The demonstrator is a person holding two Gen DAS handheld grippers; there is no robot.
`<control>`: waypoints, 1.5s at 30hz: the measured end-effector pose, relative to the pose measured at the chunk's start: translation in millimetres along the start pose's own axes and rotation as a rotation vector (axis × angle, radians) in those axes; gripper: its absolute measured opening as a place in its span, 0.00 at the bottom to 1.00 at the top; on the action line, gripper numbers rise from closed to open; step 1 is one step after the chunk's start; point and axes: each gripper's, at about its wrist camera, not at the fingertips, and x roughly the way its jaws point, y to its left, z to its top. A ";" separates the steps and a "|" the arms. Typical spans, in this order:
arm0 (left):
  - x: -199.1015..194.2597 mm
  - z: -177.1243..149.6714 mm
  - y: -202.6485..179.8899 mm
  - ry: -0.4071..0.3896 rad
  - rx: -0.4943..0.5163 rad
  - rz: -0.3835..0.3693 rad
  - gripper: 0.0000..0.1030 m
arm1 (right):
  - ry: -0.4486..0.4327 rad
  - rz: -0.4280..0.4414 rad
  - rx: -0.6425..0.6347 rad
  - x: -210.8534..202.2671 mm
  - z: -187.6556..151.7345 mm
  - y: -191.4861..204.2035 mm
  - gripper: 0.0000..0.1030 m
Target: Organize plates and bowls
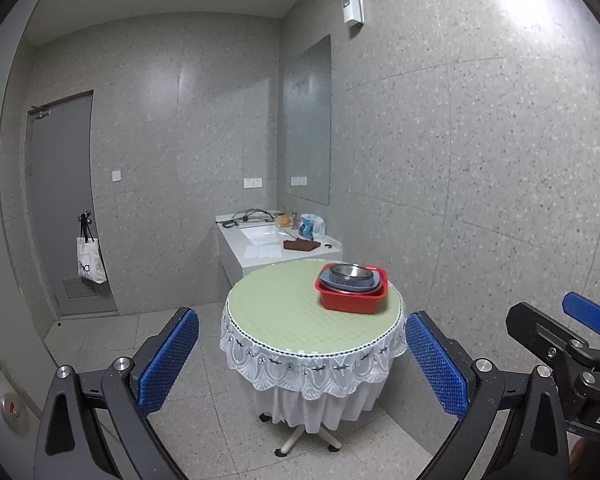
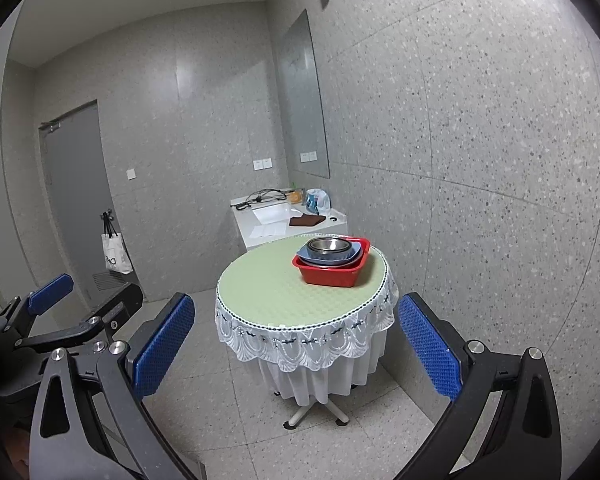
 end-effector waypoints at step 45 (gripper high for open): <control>33.5 -13.7 -23.7 -0.039 0.010 0.020 0.99 | -0.015 -0.001 -0.008 12.7 9.0 -4.4 1.00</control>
